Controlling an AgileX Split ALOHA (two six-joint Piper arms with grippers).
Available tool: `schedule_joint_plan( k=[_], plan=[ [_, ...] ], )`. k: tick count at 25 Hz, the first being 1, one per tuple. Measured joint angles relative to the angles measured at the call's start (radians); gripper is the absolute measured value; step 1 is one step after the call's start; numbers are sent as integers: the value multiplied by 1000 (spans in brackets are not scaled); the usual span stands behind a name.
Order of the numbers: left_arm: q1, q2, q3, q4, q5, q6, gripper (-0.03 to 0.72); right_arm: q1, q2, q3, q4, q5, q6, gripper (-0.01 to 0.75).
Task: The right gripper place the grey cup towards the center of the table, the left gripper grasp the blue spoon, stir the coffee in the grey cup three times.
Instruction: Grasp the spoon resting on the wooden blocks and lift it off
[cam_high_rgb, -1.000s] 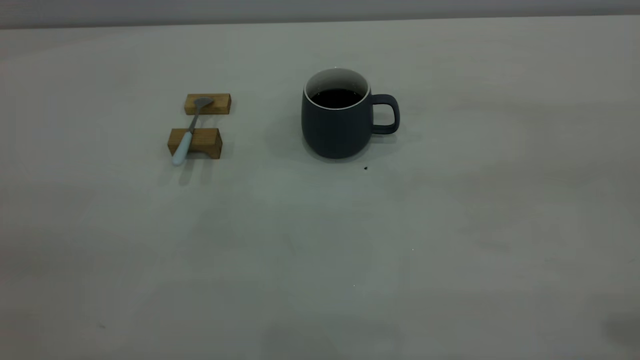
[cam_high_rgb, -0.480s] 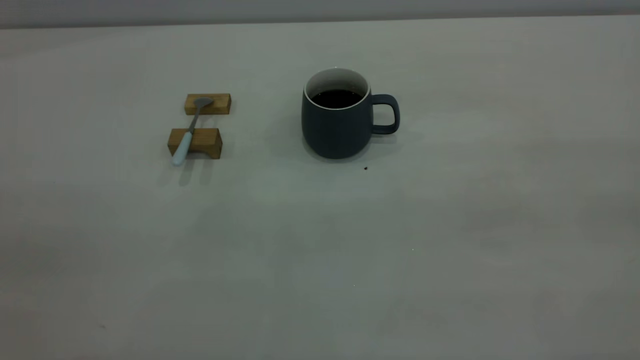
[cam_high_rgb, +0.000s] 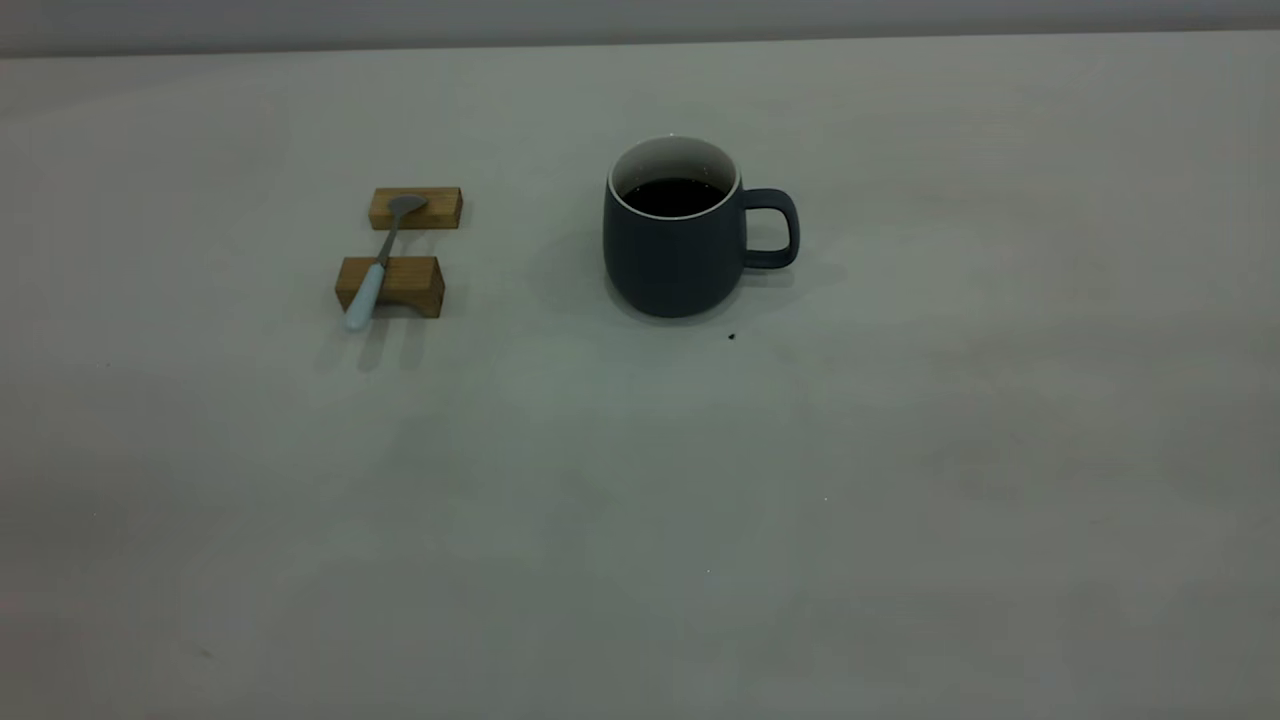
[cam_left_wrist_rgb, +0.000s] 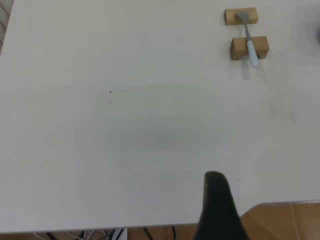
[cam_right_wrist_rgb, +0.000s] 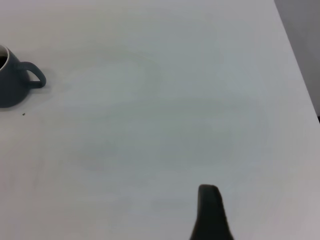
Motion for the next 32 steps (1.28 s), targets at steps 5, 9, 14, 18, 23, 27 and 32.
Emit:
schedule_joint_plan(
  k=[5, 9, 14, 18, 23, 27, 32],
  plan=[
    [0, 0, 0, 0, 0, 0, 575, 0, 0, 0, -1, 1, 0, 592],
    [0, 0, 0, 0, 0, -1, 575, 0, 0, 0, -1, 1, 0, 592],
    [0, 0, 0, 0, 0, -1, 575, 0, 0, 0, -1, 2, 0, 592],
    [0, 0, 0, 0, 0, -1, 575, 0, 0, 0, -1, 2, 0, 592],
    [0, 33, -11, 6, -14, -35, 575, 0, 0, 0, -1, 2, 0, 592],
    [0, 237, -45, 6, -74, -91, 583, 0, 0, 0, -1, 2, 0, 592],
    [0, 602, -100, -5, -176, -106, 591, 0, 0, 0, -1, 2, 0, 592]
  ],
)
